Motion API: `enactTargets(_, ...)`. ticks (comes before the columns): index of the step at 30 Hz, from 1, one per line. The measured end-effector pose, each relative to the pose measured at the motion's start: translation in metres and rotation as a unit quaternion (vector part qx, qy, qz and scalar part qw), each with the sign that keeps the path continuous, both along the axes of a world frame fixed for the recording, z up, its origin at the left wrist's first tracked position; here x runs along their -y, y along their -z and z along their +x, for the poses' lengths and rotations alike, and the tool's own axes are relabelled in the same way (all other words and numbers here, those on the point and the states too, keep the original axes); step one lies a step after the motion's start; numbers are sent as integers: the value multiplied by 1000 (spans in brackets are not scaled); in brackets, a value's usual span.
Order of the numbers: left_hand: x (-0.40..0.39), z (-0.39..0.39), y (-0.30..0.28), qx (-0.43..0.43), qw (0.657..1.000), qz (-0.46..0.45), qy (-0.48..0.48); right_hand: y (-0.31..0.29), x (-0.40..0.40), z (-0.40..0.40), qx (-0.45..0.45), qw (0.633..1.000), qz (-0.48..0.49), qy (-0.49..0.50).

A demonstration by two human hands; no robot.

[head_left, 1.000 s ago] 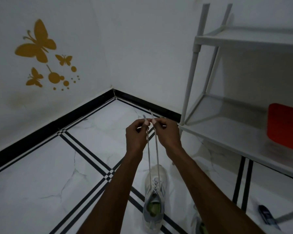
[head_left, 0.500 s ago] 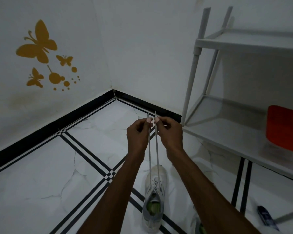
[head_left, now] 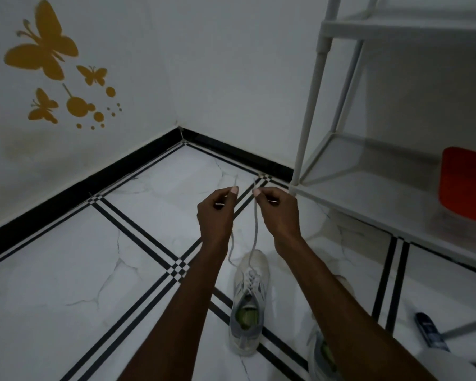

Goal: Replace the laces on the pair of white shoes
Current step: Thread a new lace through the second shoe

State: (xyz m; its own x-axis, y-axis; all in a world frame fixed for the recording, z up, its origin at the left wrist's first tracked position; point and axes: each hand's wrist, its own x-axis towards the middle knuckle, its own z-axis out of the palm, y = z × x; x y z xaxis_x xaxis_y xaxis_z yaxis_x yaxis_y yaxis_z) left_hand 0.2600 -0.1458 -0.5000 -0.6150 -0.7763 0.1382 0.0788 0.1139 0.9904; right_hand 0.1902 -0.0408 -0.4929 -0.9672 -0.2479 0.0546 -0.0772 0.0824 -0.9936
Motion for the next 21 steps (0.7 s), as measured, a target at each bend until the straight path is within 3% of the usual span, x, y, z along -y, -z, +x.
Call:
enactTargets(7,-9,31,125,117,991,62,-34,126,-48,11,114,985,127,39)
enactTargets(12,-20,48,178,220,971,87,-25,196,-65,21,246,957,133,78)
enactTargets(15,-36,63,199,287,954,43,-80,226,-68,34,297,926,232,16)
enactTargets(17,-45,69,210,334,938,49,-73,229,-65,44,334,911,241,-26)
enactTargets(21,-51,70,228,337,940,49,20,228,-52,50,275,936,208,-68)
